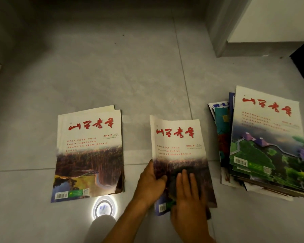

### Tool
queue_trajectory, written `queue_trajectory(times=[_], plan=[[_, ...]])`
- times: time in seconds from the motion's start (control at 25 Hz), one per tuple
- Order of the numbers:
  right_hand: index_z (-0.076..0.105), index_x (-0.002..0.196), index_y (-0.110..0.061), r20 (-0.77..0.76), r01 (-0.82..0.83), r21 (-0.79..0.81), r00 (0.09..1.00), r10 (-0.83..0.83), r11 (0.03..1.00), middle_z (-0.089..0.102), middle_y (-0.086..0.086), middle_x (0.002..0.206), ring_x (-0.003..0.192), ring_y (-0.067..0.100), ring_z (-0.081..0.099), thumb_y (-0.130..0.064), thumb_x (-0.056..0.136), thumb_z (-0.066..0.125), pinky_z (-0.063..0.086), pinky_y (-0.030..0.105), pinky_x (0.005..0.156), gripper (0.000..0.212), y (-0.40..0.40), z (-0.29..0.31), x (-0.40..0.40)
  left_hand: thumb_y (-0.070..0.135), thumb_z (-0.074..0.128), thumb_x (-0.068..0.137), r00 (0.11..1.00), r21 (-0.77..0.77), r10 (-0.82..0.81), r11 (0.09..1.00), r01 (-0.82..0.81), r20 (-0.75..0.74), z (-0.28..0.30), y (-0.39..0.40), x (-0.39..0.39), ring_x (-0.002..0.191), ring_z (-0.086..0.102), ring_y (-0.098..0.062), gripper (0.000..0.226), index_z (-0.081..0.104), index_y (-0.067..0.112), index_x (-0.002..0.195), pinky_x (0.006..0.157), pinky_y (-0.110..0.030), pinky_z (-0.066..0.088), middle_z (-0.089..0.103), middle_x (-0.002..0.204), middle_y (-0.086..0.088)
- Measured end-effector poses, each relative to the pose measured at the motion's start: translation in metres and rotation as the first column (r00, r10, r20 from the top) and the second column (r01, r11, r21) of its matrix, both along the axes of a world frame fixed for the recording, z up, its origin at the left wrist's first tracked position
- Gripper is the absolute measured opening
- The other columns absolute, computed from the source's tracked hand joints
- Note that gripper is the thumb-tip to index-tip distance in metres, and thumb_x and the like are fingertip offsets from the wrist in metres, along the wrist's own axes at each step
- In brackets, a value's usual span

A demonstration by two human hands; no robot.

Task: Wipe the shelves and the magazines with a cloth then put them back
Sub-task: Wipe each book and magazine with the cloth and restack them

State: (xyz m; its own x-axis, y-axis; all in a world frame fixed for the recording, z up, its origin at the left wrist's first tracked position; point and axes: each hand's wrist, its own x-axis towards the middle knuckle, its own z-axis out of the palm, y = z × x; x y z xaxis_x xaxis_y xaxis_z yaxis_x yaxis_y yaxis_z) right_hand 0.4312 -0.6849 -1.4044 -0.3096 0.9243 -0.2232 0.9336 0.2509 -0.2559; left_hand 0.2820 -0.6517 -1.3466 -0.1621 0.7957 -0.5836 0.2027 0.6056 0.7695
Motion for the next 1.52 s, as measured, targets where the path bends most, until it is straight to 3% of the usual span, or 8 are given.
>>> queue_trajectory(times=[0.12,0.28,0.36,0.68,0.84,1.08,1.36,1.52], plan=[[0.014,0.153,-0.019,-0.271,-0.111,0.060,0.955,0.123,0.992,0.012,-0.005,0.160,0.143,0.022,0.022,-0.034,0.087,0.041,0.023,0.043,0.114,0.073,0.006,0.009,-0.010,0.012,0.052,0.096,0.995,0.047,0.093,0.995,-0.091,-0.035,0.000,-0.003,-0.001,0.124,0.050,-0.013,0.045,0.042,0.032,0.135,0.104,-0.033,0.045,0.054,0.131,0.011],[0.022,0.143,-0.040,-0.629,0.338,-0.089,0.711,-0.316,0.937,0.032,-0.003,0.153,0.136,0.017,0.036,-0.012,0.092,0.056,0.038,0.033,0.109,0.068,0.074,0.095,-0.019,0.018,0.055,0.095,0.993,0.145,0.085,0.985,-0.096,0.084,0.008,-0.014,-0.017,0.106,0.064,-0.010,0.029,0.055,0.029,0.122,0.086,-0.024,0.055,0.066,0.113,0.011],[0.026,0.145,-0.033,-0.726,0.328,0.094,0.669,-0.161,0.940,0.032,-0.001,0.153,0.135,0.012,0.034,-0.010,0.090,0.056,0.032,0.020,0.107,0.067,0.106,0.148,-0.046,0.019,0.056,0.094,0.992,0.186,0.078,0.978,-0.096,0.099,0.016,-0.016,-0.018,0.098,0.068,-0.013,0.023,0.061,0.022,0.116,0.080,-0.027,0.058,0.072,0.106,0.003],[0.064,0.100,-0.020,-0.527,0.089,0.258,0.847,0.063,0.962,0.066,-0.002,0.089,0.083,0.021,0.061,-0.019,0.076,0.066,0.051,0.045,0.083,0.024,0.143,0.233,-0.040,0.005,0.064,0.088,0.990,0.257,-0.056,0.966,0.021,0.131,0.094,0.010,-0.023,0.079,0.071,-0.013,0.019,0.068,0.024,0.089,0.065,-0.019,0.056,0.075,0.080,0.005],[0.065,0.101,-0.019,-0.421,-0.111,0.503,0.835,0.355,0.857,0.066,-0.002,0.093,0.089,0.020,0.057,-0.031,0.073,0.053,0.043,0.037,0.085,0.033,0.116,0.244,-0.062,-0.002,0.059,0.088,0.995,0.399,0.055,0.913,-0.083,0.081,0.122,0.015,-0.011,0.059,0.064,0.001,0.027,0.060,0.021,0.073,0.057,-0.008,0.049,0.064,0.060,0.010],[0.063,0.110,-0.014,-0.481,0.158,0.209,0.876,-0.039,0.965,0.066,0.007,0.105,0.096,0.027,0.059,-0.032,0.074,0.059,0.050,0.056,0.087,0.041,0.150,0.231,0.018,0.040,0.064,0.078,0.989,0.370,0.072,0.922,-0.116,0.132,0.127,0.009,-0.029,0.087,0.069,-0.003,0.014,0.064,0.033,0.089,0.072,-0.024,0.058,0.072,0.084,0.019],[0.064,0.108,-0.015,-0.439,-0.124,0.581,0.785,0.438,0.805,0.067,0.004,0.102,0.096,0.024,0.059,-0.025,0.073,0.059,0.045,0.038,0.087,0.037,0.110,0.249,-0.051,0.014,0.059,0.089,0.984,0.391,0.147,0.904,-0.175,0.102,0.140,0.011,-0.018,0.065,0.068,-0.012,0.019,0.064,0.023,0.073,0.063,-0.018,0.055,0.071,0.069,0.007],[0.058,0.111,-0.017,-0.447,0.024,0.445,0.872,0.199,0.895,0.064,0.007,0.103,0.098,0.022,0.056,-0.024,0.080,0.057,0.040,0.037,0.087,0.032,0.149,0.216,0.021,0.025,0.063,0.083,0.980,0.435,0.133,0.881,-0.186,0.148,0.141,0.006,-0.029,0.080,0.070,-0.008,0.006,0.068,0.026,0.079,0.070,-0.031,0.060,0.074,0.081,0.011]])
